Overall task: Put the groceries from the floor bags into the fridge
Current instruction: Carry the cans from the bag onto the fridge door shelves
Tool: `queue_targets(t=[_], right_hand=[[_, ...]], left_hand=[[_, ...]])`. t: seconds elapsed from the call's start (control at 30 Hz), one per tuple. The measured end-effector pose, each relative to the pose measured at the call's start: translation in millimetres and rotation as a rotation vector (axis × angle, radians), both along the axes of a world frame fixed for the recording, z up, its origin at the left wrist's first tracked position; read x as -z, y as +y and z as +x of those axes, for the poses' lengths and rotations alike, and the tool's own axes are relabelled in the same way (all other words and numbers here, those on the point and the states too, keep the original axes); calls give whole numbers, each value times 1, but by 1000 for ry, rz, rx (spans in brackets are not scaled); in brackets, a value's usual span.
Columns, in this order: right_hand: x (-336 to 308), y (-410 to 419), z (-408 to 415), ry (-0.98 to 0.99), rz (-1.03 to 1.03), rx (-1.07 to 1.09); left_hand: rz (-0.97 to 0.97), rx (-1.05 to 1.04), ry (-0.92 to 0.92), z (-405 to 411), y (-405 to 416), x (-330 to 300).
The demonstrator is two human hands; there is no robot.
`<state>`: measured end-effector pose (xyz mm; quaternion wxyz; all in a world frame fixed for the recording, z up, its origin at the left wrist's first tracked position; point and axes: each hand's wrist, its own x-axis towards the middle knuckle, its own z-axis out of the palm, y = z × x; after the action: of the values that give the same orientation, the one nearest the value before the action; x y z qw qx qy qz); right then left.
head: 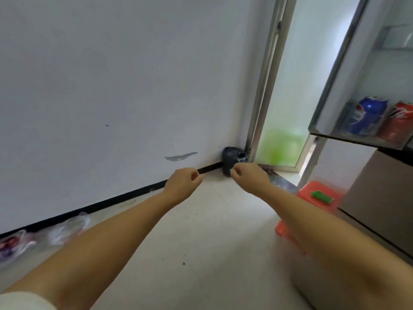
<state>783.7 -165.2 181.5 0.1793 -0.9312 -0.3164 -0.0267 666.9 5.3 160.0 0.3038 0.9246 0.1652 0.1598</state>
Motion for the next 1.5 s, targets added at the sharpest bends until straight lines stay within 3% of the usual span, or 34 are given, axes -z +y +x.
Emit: queue_targets(t=[0.33,0.63,0.93,1.2,1.33,1.5], right_hand=[[44,223,-100,53,-138,-227],[85,388,-116,64,-282,-372],[135,627,-128,116,-426,-615],[174,841,-215,133,-490,-872],[202,933,-268,189,-496,-889],[241,1024,-324,293,-569,-840]], left_hand=[[-68,-202,161,-129,210,42],[-250,-401,171,-177,353,93],[-365,-643,248,-225,547,137],[-467,-916,292,-340,705,174],[-479,-919,330,-391,798,193],[-490,-825,503,-453,894,216]])
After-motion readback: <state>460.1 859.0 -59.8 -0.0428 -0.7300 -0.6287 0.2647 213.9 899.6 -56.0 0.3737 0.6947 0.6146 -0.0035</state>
